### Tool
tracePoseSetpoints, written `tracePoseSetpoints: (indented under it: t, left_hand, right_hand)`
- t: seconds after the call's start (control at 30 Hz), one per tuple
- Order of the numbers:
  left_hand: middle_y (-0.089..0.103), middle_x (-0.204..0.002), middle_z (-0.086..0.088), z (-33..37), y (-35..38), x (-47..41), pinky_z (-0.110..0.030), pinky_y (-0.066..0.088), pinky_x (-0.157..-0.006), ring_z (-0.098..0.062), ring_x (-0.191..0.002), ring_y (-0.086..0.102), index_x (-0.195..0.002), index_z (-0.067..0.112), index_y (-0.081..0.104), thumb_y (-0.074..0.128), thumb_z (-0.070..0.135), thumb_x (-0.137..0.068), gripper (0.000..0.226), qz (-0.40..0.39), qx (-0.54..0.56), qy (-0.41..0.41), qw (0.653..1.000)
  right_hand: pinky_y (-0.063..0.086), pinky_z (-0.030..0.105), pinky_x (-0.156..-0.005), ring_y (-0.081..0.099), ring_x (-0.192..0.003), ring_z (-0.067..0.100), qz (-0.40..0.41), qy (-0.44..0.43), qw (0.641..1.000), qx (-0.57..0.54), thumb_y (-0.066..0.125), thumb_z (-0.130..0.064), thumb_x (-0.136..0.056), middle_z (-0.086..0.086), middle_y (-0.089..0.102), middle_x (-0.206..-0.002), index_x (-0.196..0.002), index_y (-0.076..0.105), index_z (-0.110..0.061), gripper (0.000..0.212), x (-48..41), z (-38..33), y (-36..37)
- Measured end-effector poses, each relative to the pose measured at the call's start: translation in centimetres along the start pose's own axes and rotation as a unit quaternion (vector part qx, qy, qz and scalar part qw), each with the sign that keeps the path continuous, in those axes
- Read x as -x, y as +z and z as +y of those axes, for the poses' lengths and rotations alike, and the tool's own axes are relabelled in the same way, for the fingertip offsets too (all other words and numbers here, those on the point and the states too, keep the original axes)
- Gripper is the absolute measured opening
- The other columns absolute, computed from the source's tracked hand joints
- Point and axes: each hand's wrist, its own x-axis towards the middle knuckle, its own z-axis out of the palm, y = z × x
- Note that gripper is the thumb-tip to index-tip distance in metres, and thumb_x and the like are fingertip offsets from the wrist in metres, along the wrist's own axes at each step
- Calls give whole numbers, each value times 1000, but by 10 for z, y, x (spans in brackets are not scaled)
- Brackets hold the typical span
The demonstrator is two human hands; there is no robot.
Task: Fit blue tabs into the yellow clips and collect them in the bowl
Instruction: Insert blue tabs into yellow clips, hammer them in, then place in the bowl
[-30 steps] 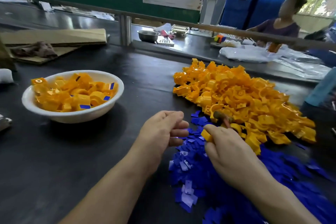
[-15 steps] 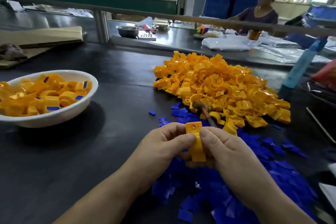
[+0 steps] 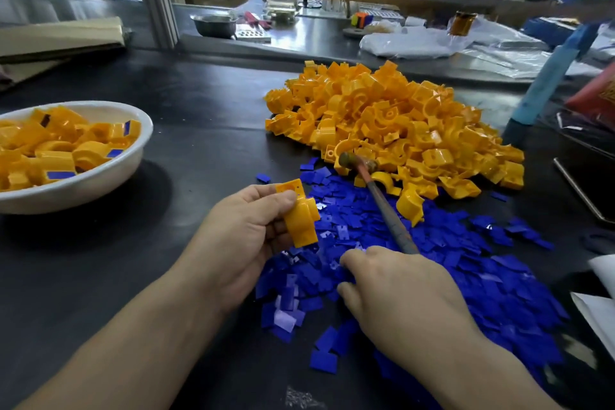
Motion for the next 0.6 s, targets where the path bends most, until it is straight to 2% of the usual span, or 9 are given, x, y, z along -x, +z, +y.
tracePoseSetpoints:
  t: [0.13, 0.27, 0.37, 0.47, 0.53, 0.6]
  left_hand:
    - [74, -70, -2, 1, 0, 3, -21, 55, -49, -9, -56, 68, -100, 9, 63, 61, 8, -90, 11, -25, -8, -12, 1000]
    - [75, -74, -4, 3, 0, 3, -21, 54, -50, -10, -59, 70, -102, 8, 64, 63, 4, -86, 17, -26, -14, -14, 999]
    - [77, -86, -6, 2, 1, 4, -20, 54, -53, -13, -67, 72, -108, 9, 66, 70, 10, -73, 36, -39, -36, -7, 999]
    - [77, -94, -7, -3, 2, 4, -20, 54, -58, -16, -76, 74, -110, 13, 67, 73, 11, -74, 37, -39, -78, 7, 996]
    - [78, -96, -5, -5, 3, 5, -24, 56, -63, -19, -81, 75, -111, 16, 66, 75, 15, -76, 36, -44, -117, 18, 992]
    - [78, -96, -4, -6, 5, 8, -29, 59, -67, -21, -84, 75, -111, 16, 66, 76, 23, -70, 43, -68, -132, 24, 989]
  right_hand:
    - [44, 33, -59, 60, -82, 18, 34, 3, 999, -13, 33, -42, -97, -8, 57, -97, -103, 50, -29, 22, -2, 4, 7]
    - [48, 29, -64, 60, -78, 13, 100, 11, 994, -48, 28, -46, -97, -10, 59, -89, -99, 48, -31, 25, -4, 12, 7]
    - [49, 27, -61, 57, -68, 8, 142, 20, 983, -115, 29, -46, -96, -10, 58, -78, -93, 48, -32, 24, -6, 15, 4]
    - [43, 22, -48, 55, -59, 8, 177, 43, 947, -263, 35, -46, -92, -8, 56, -66, -84, 52, -34, 23, -7, 15, -4]
    - [46, 23, -46, 57, -56, 8, 176, 50, 906, -381, 39, -45, -90, -6, 60, -68, -81, 55, -34, 22, -7, 15, -10]
    - [48, 20, -47, 58, -55, 8, 157, 32, 892, -423, 43, -44, -89, -5, 62, -72, -82, 58, -34, 19, -6, 14, -15]
